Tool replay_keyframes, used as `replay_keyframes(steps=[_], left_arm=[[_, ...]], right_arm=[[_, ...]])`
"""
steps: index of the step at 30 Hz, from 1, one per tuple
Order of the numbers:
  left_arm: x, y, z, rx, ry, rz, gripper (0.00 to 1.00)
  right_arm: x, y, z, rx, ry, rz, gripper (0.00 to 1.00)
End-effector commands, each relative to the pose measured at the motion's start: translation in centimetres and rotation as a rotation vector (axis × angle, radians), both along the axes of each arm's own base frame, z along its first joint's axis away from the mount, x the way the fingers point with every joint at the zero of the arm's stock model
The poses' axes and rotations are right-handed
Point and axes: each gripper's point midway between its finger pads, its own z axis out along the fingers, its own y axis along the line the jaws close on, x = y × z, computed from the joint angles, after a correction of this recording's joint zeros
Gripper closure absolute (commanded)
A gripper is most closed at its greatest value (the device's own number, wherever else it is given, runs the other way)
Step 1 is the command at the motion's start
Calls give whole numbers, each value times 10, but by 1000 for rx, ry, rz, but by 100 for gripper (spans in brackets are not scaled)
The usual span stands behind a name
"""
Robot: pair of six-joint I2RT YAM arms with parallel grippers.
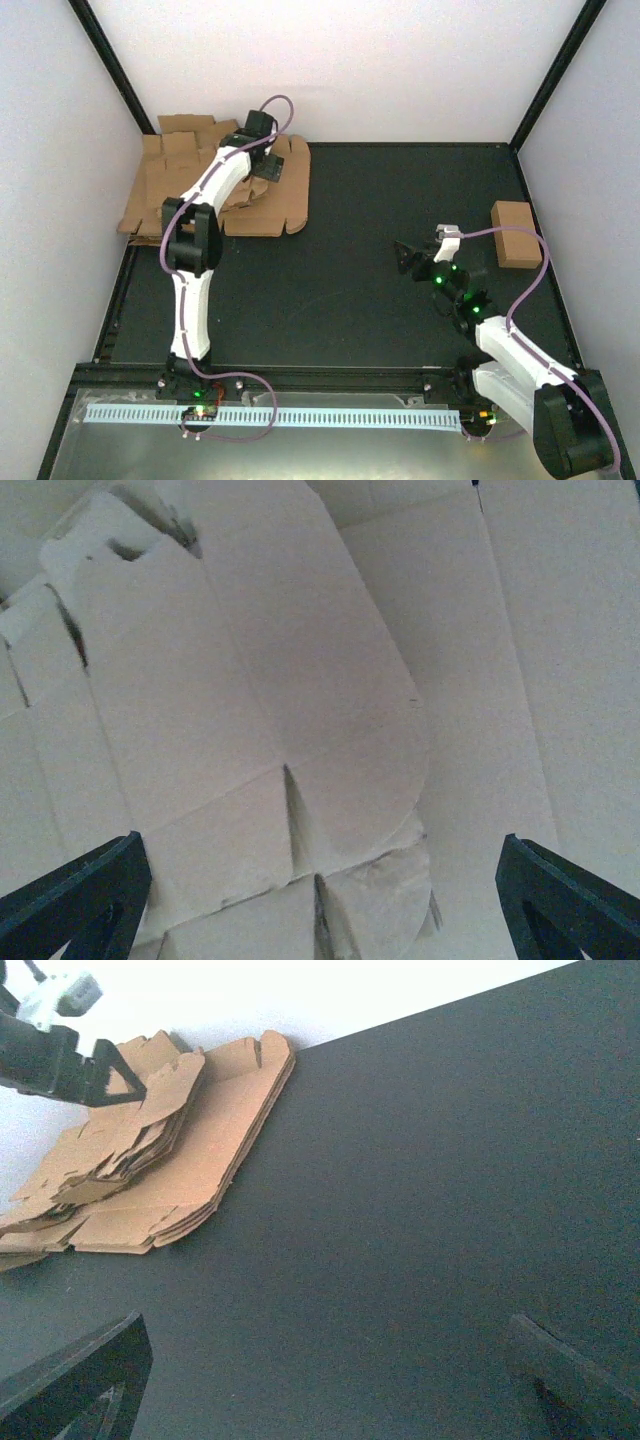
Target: Fold the paper box
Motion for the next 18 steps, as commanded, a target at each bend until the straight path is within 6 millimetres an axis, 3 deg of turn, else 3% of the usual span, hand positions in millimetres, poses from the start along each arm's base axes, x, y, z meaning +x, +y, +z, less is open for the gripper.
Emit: replay_keyframes(steps=[1, 12, 18], left_arm=[[7, -7, -20, 102, 41, -43, 2], [41, 1, -41, 246, -17, -13, 1], [56, 11, -32, 321, -97, 31, 6]], right_arm=[[3, 0, 5, 1, -27, -9, 1], [4, -3, 3, -10, -25, -21, 1], [5, -3, 2, -13, -20, -26, 0]])
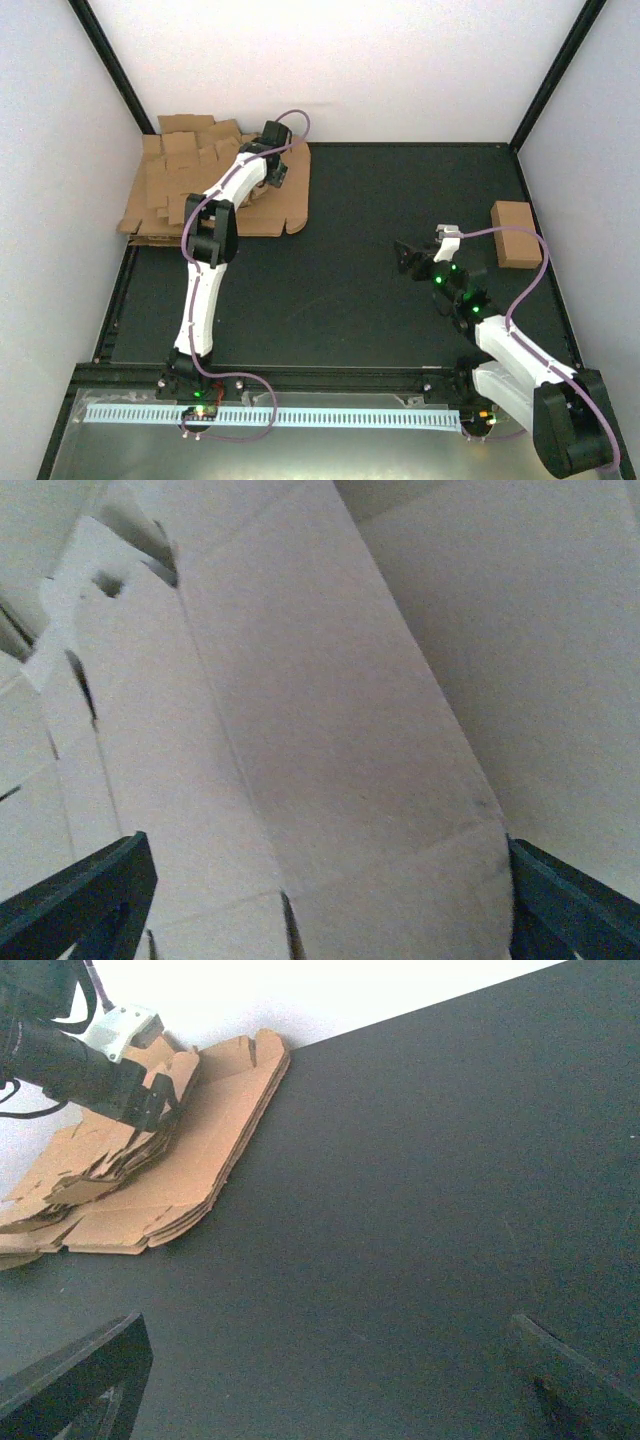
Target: Fold the paper box
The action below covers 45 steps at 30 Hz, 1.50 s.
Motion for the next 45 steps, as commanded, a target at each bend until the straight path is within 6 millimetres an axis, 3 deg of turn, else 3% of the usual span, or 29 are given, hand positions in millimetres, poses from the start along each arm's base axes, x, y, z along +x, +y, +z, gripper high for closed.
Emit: replay_keyframes(steps=[1, 7, 14, 21, 27, 32, 37, 45], left_arm=[[22, 7, 27, 87, -123, 25, 8], [26, 7, 61, 70, -213, 37, 26], [25, 3, 85, 35, -268, 32, 32], [23, 4, 87, 35, -279, 44, 62], [19, 8, 97, 44, -302, 67, 98], [9, 7, 118, 53, -338, 80, 99], [-13, -9, 155, 18, -387, 73, 98], [-83, -64, 201, -74, -403, -25, 98]], right_arm=[[3, -2, 4, -8, -24, -17, 0], [5, -3, 3, -12, -19, -22, 1], [5, -2, 3, -11, -17, -21, 1], [5, -2, 2, -10, -10, -20, 0], [6, -2, 2, -10, -9, -20, 1], [6, -2, 2, -9, -9, -19, 0], [6, -1, 2, -9, -6, -16, 0], [7, 0, 4, -9, -6, -11, 1]])
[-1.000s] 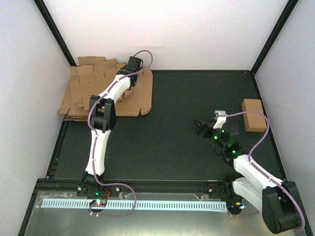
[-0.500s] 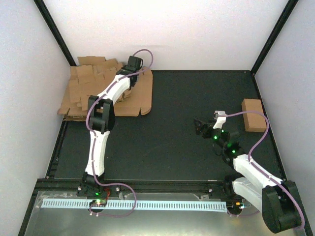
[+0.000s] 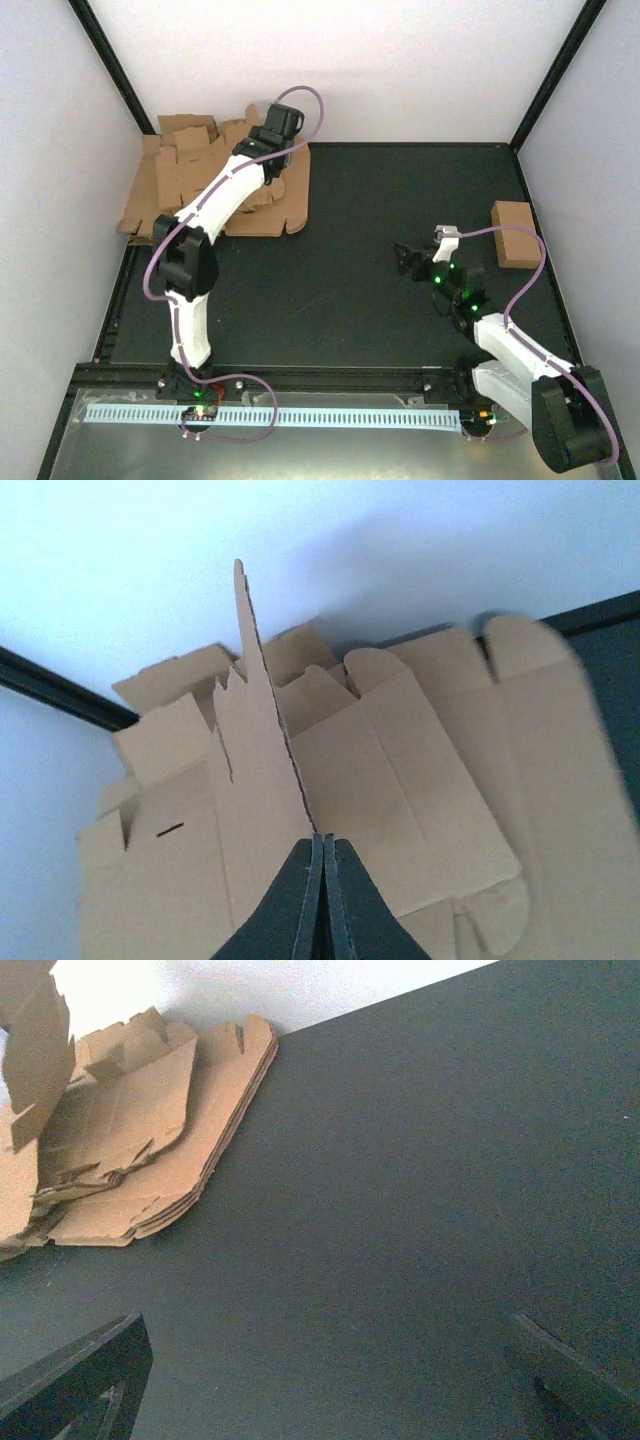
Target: Fold the paper box
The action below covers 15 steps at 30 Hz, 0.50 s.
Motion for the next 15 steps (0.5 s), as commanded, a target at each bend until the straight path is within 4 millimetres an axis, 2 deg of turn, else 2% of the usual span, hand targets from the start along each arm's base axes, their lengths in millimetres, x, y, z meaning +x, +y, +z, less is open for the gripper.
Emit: replay_keyframes(steps=[1, 4, 8, 11, 15], left_arm=[[-48, -37, 38, -79, -29, -72, 99], [-83, -62, 50, -109, -22, -146, 98], [-126, -72, 68, -74, -24, -172, 99], [-151, -57, 82, -36, -39, -137, 98], [-167, -34, 109, -23, -111, -109, 98]], right_arm=[[5, 1, 14, 1, -36, -5, 1], [4, 0, 15, 0, -40, -8, 0], [2, 0, 17, 1, -47, 0, 1], [0, -1, 17, -4, -46, -3, 1], [2, -1, 14, -10, -25, -5, 1]])
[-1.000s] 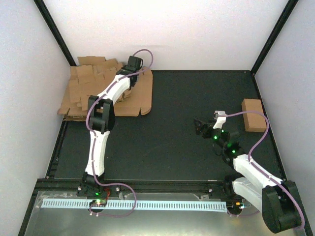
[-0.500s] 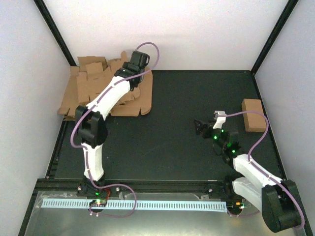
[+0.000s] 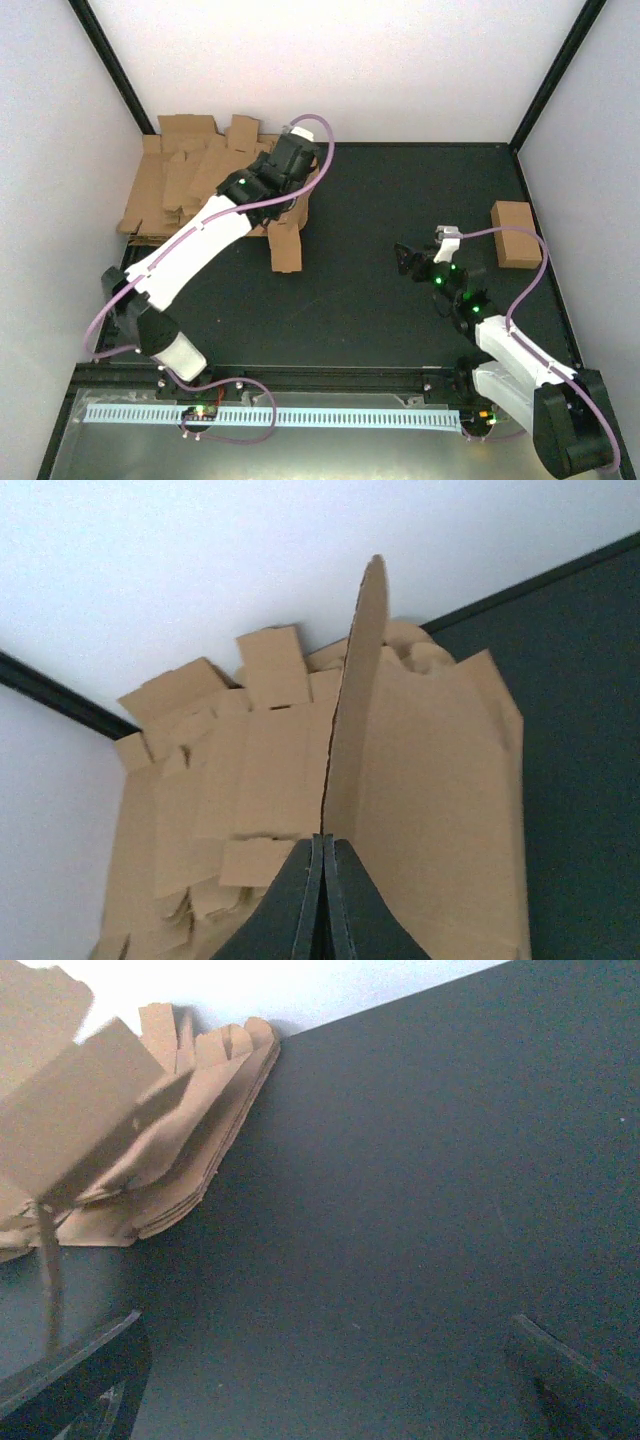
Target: Fold the paper box
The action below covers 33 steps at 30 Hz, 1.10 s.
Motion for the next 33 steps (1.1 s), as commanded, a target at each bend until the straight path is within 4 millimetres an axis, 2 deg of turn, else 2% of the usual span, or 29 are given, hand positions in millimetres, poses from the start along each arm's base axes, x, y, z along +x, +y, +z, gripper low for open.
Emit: replay_keyframes(steps=[1, 4, 7, 10, 13, 14, 17, 20, 24, 29, 30, 31, 33], left_arm=[[-24, 37, 37, -3, -76, 62, 98], [-44, 15, 52, -149, -56, -99, 98], [-65, -6, 54, -276, -34, -230, 98], [-86, -25, 48, -382, 28, -331, 98], [-104, -49, 29, -475, 134, -429, 98], [-114, -53, 31, -527, 148, -464, 98], [-135, -80, 15, -665, 245, -566, 97], [-151, -103, -3, -765, 319, -615, 97], [-172, -135, -36, -837, 429, -646, 97], [-200, -178, -60, -917, 505, -716, 97], [-205, -186, -60, -927, 507, -729, 94], [-211, -194, -61, -936, 515, -750, 85], [-223, -211, -58, -946, 529, -804, 57]], right_arm=[[5, 1, 7, -11, -3, -3, 1], [7, 2, 12, -16, 23, -1, 0], [7, 0, 17, -28, 52, -12, 1], [4, -2, 25, -35, 80, -20, 0], [-2, -7, 31, -45, 111, -41, 1], [-4, -10, 34, -51, 119, -50, 1], [-11, -18, 44, -71, 136, -80, 0], [-18, -28, 50, -87, 166, -129, 1], [-29, -40, 47, -113, 239, -180, 1], [-40, -44, 41, -127, 312, -192, 1], [-42, -46, 41, -128, 321, -202, 0], [-43, -48, 40, -131, 328, -212, 0], [-44, -53, 42, -138, 336, -239, 1]])
